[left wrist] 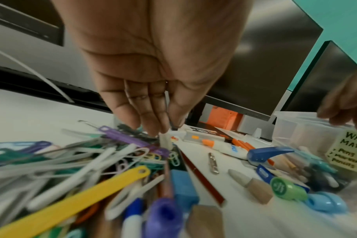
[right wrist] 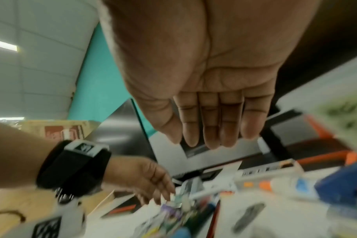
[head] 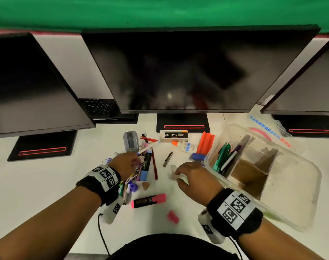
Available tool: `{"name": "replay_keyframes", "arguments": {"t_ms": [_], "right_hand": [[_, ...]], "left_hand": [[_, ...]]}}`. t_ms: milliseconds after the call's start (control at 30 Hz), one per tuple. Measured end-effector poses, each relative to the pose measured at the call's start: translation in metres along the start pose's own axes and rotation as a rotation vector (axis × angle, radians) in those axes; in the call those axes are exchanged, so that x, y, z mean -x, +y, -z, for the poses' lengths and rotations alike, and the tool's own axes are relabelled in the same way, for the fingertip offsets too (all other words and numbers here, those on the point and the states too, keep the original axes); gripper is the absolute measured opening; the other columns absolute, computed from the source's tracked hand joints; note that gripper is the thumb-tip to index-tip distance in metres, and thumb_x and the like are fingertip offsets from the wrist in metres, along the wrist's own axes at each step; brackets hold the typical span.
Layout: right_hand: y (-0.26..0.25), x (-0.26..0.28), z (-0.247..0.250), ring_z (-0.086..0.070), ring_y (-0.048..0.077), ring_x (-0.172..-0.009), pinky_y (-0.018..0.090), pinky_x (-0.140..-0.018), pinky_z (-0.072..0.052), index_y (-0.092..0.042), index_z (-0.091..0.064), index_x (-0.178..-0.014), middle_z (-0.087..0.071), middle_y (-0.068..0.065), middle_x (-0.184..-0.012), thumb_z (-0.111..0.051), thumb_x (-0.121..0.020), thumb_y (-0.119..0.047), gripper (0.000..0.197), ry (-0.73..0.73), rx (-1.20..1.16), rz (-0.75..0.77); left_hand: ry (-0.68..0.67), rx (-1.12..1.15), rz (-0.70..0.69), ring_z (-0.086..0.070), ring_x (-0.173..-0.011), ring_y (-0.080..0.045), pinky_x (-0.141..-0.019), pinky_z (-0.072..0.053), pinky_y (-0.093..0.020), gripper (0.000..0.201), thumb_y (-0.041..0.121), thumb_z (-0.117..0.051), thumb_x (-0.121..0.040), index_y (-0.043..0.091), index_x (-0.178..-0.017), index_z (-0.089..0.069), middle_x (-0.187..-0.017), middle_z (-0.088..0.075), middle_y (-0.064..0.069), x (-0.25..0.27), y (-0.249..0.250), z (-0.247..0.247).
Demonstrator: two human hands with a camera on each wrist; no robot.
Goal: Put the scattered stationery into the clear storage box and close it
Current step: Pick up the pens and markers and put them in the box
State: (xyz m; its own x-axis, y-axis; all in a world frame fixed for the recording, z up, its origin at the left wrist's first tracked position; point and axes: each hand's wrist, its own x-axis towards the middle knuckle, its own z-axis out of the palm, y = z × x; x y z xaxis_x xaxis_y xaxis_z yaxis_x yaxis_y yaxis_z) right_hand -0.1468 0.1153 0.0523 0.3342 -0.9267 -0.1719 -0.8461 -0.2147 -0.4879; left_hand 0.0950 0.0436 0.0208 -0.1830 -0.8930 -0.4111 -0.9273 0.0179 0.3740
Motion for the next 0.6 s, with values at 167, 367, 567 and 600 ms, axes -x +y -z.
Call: {"name": "replay_keyframes", "arguments": {"t_ms": [167,367,567,600], "right_hand": [[-0.024,-0.050,-0.050,-0.048,0.028,-0.121,0.034,-0.104,-0.036,-0.017,-0.050,-0.131,-0.053,0.009,-0.130,-0.042,-0.094,-0.019,0.038,-0.260,0.078,-0.010],[-0.035,-0.095,-0.076,-0.041,0.036,-0.123,0.043,-0.104,-0.039,-0.024,-0.031,-0.143,-0.037,0.013,-0.142,-0.038,-0.094,-0.011,0.051,-0.355,0.180,-0.105],[-0.040,-0.105,-0.082,-0.037,0.036,-0.126,0.041,-0.105,-0.040,-0.029,-0.024,-0.146,-0.029,0.011,-0.146,-0.040,-0.093,-0.010,0.059,-0.321,0.183,-0.130],[-0.040,-0.105,-0.083,-0.038,0.036,-0.125,0.041,-0.104,-0.040,-0.030,-0.026,-0.146,-0.029,0.011,-0.146,-0.040,-0.092,-0.011,0.059,-0.315,0.178,-0.135]], "left_hand": [[-0.017,-0.027,0.082,-0.056,-0.114,-0.025,-0.094,-0.043,-0.027,0.036,0.007,-0.043,-0.089,0.018,-0.119,-0.060,-0.124,-0.061,-0.007,0.009,-0.043,0.009],[-0.023,-0.052,0.114,-0.047,-0.125,-0.023,-0.107,-0.036,-0.031,0.040,0.006,-0.044,-0.091,0.024,-0.126,-0.055,-0.133,-0.053,-0.006,0.015,-0.086,0.014],[-0.032,-0.042,0.069,-0.049,-0.122,-0.025,-0.103,-0.041,-0.031,0.053,0.000,-0.044,-0.089,0.024,-0.136,-0.044,-0.132,-0.050,-0.007,0.010,-0.103,0.014],[-0.042,-0.032,0.062,-0.049,-0.122,-0.026,-0.103,-0.042,-0.032,0.055,0.000,-0.044,-0.088,0.024,-0.137,-0.042,-0.133,-0.050,-0.007,0.008,-0.106,0.013]]}}
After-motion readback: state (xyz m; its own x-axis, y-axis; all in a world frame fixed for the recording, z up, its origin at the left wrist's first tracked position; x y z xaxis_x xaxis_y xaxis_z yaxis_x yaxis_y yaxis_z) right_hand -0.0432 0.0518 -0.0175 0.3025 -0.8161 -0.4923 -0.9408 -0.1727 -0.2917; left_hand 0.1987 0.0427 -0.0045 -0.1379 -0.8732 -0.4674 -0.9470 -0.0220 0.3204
